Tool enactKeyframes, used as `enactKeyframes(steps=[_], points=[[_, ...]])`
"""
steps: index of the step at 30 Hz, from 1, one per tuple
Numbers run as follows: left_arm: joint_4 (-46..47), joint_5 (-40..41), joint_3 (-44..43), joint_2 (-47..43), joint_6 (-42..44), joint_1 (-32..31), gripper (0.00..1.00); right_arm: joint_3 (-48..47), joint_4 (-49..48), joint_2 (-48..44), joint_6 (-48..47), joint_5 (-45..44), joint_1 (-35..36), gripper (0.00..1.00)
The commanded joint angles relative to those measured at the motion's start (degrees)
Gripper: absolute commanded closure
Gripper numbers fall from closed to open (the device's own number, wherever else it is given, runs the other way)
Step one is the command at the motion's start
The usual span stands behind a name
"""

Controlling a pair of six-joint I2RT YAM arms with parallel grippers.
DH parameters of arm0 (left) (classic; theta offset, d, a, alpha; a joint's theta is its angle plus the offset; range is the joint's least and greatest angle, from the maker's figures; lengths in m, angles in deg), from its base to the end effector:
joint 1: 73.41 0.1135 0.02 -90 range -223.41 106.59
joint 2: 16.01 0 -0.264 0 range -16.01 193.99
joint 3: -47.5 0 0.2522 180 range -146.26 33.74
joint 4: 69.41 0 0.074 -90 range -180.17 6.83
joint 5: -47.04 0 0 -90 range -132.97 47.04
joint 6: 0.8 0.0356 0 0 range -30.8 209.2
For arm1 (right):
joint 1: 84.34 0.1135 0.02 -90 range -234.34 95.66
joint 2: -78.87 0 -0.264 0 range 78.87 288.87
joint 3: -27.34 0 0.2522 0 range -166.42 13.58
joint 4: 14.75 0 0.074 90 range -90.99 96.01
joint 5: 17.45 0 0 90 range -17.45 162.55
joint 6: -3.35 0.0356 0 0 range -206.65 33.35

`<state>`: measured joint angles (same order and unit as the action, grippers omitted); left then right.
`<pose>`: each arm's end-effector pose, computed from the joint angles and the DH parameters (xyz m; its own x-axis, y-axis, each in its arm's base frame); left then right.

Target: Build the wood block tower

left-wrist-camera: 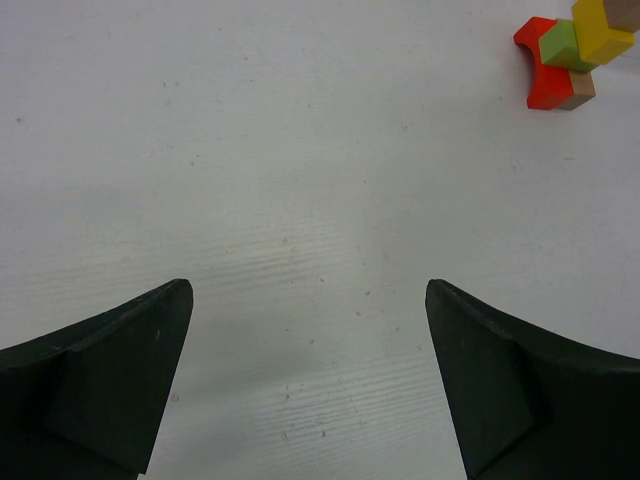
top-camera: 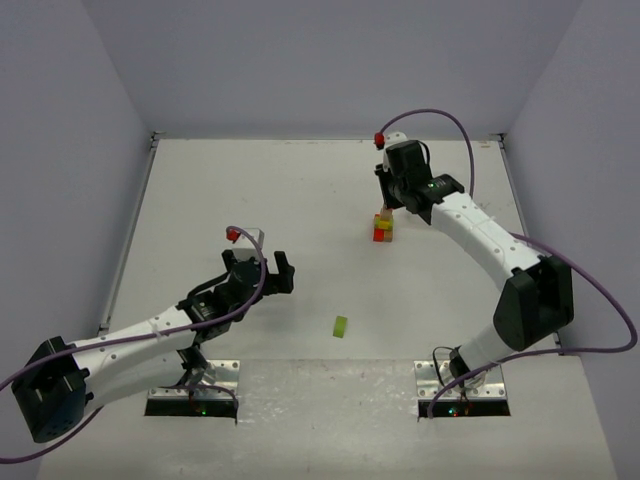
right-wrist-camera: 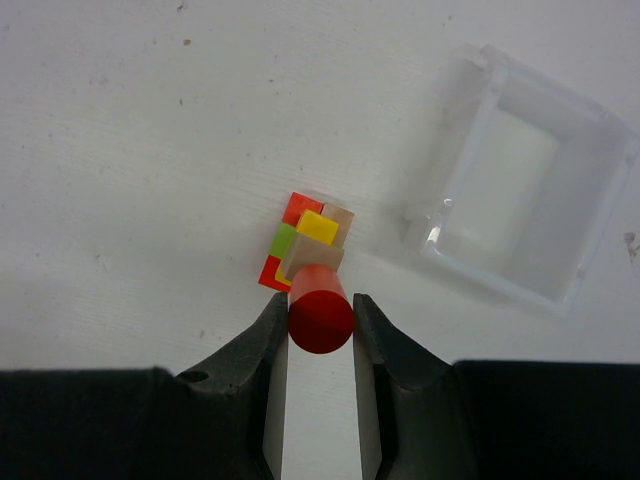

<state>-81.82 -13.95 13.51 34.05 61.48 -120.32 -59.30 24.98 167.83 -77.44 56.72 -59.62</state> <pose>0.1392 -0.1235 0.1960 -0.4500 -0.1144 -0.8857 0.1560 0.9664 -0.2041 0.3198 0.1365 0.2947 -0.6355 -0.1230 -0.7622 -0.1181 0.9911 -0.0615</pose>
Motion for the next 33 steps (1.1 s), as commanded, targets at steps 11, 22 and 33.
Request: enactKeyframes(steps=[11,22,33], points=[[1.19,0.63,-1.3,-1.46,-0.4,-0.11,0.0,-2.94,-1.28,1.42,1.13,1.12,-0.61,0.84],[1.63,0.63,-1.19,-1.52,0.01,-0.11,0.0,-4.17,-1.28,3.03,1.25,0.68,-0.79,0.82],[1.9,0.39,-1.13,-1.46,0.16,-0.11,0.0,-3.97,-1.28,2.68,1.37,0.62,-1.21,0.81]])
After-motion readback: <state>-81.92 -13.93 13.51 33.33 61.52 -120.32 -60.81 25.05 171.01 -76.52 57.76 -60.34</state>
